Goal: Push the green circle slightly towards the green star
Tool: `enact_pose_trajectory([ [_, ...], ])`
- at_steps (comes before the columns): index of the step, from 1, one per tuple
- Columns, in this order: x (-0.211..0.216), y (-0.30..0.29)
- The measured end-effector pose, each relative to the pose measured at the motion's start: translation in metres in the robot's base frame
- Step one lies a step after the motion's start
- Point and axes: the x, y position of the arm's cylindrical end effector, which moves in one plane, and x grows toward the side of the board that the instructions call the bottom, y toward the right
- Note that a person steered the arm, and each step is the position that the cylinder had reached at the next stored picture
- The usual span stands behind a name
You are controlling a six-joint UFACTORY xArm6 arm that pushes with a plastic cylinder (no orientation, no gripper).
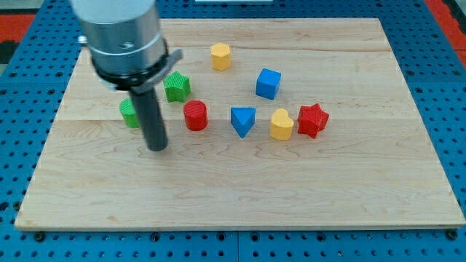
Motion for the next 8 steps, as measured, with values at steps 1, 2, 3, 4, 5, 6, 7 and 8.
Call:
enact_pose_trajectory([
  [1,0.000,-0.039],
  [2,0.000,-0.050],
  [3,0.000,-0.056],
  [4,0.000,-0.056],
  [5,0.000,-0.057],
  [6,0.000,-0.065],
  [7,-0.033,-0.067],
  [8,-0.037,-0.063],
])
